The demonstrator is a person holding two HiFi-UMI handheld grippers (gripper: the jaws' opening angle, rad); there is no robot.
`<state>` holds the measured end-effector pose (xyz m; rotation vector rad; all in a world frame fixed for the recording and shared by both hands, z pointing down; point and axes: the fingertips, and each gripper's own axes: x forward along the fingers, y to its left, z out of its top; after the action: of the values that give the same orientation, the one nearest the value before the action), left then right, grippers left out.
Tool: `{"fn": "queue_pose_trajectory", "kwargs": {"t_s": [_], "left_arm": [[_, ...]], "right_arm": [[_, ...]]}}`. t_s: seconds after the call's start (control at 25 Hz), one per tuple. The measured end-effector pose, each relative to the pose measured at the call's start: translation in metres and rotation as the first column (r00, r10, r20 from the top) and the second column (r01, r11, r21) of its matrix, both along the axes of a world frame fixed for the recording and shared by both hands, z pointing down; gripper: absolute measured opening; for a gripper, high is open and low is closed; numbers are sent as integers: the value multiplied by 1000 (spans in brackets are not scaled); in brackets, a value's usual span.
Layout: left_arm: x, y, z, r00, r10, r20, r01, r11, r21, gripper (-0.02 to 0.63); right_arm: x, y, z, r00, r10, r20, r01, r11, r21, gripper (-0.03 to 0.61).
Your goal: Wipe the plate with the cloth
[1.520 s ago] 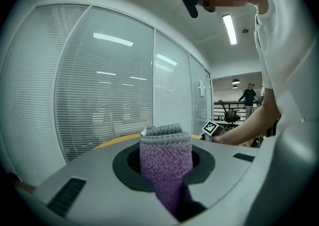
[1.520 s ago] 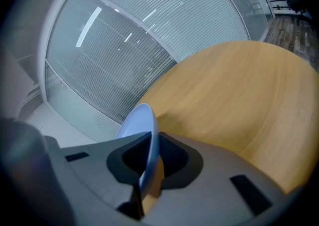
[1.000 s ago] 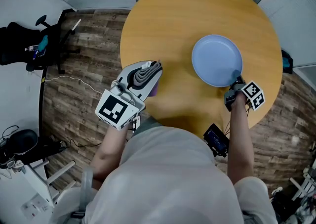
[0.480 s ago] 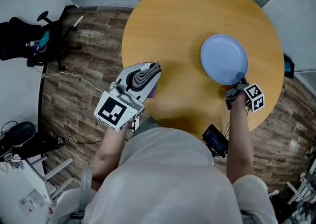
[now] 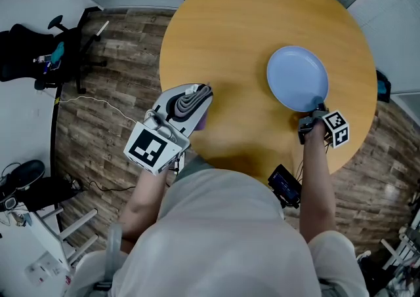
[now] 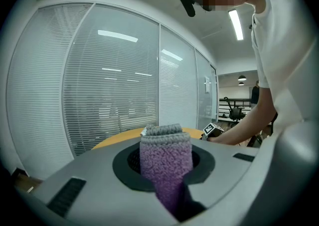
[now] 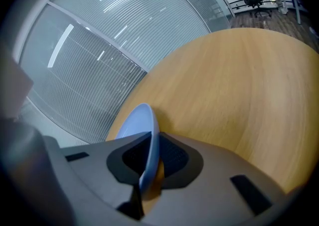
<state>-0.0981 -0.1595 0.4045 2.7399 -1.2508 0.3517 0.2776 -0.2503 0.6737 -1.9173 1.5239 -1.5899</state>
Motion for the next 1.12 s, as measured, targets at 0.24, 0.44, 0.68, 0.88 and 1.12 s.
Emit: {"fn": "queue_pose_trajectory", "kwargs": {"t_s": [0.24, 0.44, 0.68, 0.88, 1.12], "left_arm": [[-1, 0, 1, 1000, 8, 1, -8, 1000, -3, 81], [3, 2, 2, 1000, 18, 1, -18, 1000, -4, 81], [5, 2, 2, 1000, 22, 2, -22, 1000, -1, 81], [0, 2, 1, 1000, 15, -2, -15, 1000, -1, 81], [-1, 1, 2, 1000, 14, -8, -14, 1000, 1, 81]], "right_arm": [[-2, 2, 0, 999, -19, -39, 18, 1000, -23, 48], [-3, 3, 4, 996, -51, -73, 46, 997, -61, 43], [-2, 10, 14, 985, -103, -139, 82, 985, -149, 37], [-6, 11, 14, 962, -178, -207, 134, 968, -211, 38], [-6, 11, 15, 951, -223, -216, 166, 953, -252, 43]]}}
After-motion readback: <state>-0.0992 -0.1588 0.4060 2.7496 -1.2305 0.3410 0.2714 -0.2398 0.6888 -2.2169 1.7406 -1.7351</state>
